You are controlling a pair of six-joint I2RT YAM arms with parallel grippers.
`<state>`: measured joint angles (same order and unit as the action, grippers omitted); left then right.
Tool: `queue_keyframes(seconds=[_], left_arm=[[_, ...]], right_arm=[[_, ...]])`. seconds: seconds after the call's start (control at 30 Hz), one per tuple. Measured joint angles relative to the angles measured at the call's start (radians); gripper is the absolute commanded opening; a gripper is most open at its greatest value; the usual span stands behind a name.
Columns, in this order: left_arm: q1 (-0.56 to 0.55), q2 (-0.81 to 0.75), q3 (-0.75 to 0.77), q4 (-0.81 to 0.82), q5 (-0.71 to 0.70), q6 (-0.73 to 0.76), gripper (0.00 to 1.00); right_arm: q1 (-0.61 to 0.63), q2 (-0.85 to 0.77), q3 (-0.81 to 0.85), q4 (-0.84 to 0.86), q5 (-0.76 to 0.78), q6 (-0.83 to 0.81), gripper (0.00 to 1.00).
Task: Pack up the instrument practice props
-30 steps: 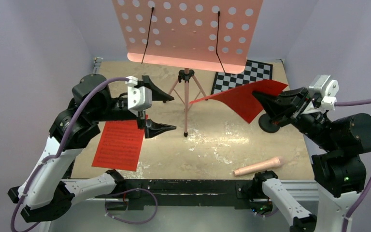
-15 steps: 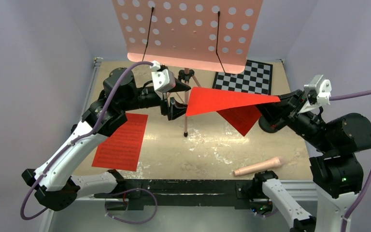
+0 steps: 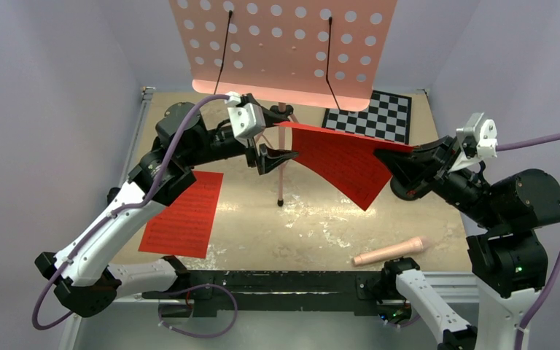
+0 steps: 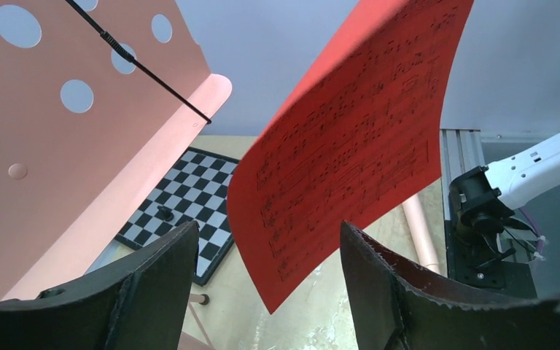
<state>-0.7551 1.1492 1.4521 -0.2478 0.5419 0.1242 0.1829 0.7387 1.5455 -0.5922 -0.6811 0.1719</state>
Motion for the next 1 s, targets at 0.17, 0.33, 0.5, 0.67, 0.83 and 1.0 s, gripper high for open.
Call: queue_keyframes(seconds=[0.17,0.33,0.5,0.67,0.83,1.0], left_arm=[[0.000,0.018,-0.003,0.008,-0.002,-0.001,0.67],[0.000,0.050,0.004,0.026,0.066,-0.011,0.39],[0.000,0.081,0.020,0.021,0.126,-0.017,0.25],[0.000,0.076,0.021,0.018,0.144,-0.018,0.09],[0.000,0.042,0.019,-0.039,0.154,-0.004,0.00],[0.012,-0.012,0.016,-0.249,0.217,0.085,0.00]], right_arm=[[0.000,0.000,0.000,0.000,-0.018,0.000,0.00],[0.000,0.000,-0.002,0.001,-0.019,0.000,0.00],[0.000,0.001,-0.004,0.001,-0.018,0.000,0.00],[0.000,0.001,-0.014,0.001,-0.017,-0.004,0.02],[0.000,-0.001,-0.056,-0.004,-0.016,-0.018,0.99],[0.000,-0.011,-0.095,-0.044,-0.006,-0.087,0.99]])
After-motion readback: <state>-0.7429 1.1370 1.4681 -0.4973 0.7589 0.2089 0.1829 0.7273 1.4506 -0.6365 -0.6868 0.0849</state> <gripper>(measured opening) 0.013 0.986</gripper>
